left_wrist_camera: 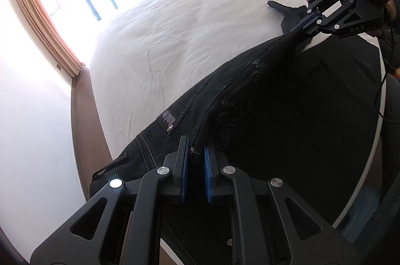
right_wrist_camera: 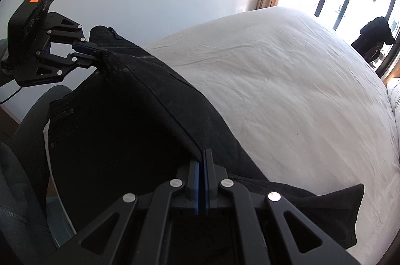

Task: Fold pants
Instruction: 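Lift the jeans by the waistband with both grippers and pull them toward the body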

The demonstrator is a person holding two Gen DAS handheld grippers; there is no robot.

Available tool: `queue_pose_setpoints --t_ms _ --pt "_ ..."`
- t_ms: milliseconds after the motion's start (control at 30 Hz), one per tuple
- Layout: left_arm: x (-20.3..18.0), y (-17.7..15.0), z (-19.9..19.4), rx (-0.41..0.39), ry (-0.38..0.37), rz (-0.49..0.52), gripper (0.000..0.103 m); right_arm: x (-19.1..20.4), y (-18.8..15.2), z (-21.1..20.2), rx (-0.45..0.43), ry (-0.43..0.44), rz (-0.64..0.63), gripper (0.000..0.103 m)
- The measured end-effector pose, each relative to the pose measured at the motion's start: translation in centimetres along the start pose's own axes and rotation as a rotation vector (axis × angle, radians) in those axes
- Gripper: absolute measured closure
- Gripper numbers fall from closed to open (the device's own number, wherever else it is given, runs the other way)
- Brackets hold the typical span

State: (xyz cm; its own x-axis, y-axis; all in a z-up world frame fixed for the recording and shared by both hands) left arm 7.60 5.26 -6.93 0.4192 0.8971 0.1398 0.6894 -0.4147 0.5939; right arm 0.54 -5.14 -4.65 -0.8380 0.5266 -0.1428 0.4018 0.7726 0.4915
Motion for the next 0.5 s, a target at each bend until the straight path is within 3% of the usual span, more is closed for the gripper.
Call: queue_pose_setpoints --t_ms 500 --pt "-4.4 -8.1 -2.3 0.106 -0.08 0.09 0.093 10.2 -6.3 -0.8 0.02 0.019 0.03 0.1"
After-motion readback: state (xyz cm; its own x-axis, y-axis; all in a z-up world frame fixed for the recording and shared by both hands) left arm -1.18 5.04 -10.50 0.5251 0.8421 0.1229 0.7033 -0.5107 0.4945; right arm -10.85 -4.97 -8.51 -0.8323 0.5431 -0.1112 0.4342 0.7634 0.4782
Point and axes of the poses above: each gripper's, at about its wrist camera, not at the fingertips, and z roughly the way its jaws point, x to its left, y to its top, the point moved 3 cm from there along z, roughly the way its jaws point, and after that the axes turned 11 degrees about -z, right-handed, at the moved point
